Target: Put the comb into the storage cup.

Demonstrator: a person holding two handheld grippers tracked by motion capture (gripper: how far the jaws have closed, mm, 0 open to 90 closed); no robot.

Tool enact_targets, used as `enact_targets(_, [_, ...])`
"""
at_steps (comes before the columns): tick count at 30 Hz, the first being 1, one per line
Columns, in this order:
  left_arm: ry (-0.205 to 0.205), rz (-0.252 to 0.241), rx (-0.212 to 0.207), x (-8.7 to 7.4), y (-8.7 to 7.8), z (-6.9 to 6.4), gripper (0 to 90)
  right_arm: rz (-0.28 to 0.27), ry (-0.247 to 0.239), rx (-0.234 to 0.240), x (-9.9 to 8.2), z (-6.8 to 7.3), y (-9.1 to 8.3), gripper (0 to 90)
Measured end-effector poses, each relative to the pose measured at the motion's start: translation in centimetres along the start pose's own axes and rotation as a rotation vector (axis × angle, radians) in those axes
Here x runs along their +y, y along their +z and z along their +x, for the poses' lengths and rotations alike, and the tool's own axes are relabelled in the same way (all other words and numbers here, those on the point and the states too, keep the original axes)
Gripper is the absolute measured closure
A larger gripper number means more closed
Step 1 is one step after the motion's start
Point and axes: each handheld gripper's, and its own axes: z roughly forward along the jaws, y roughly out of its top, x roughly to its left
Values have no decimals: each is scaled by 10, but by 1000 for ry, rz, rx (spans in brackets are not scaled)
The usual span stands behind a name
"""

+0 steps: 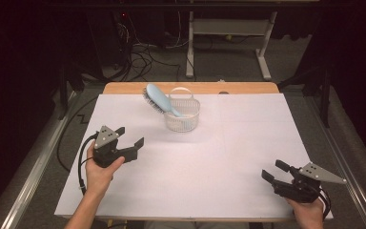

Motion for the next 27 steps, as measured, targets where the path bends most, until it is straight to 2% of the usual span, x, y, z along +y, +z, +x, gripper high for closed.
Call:
enact_targets(7, [-8, 0, -1, -4, -1, 1, 212, 0, 0, 0, 0, 0, 0, 281])
enact_targets(13, [-32, -3, -20, -7, -3, 1, 212, 1, 0, 0, 0, 0, 0, 281])
enact_targets(27, [-33, -4, -23, -12, -6, -1, 212, 1, -2, 0, 0, 0, 0, 281])
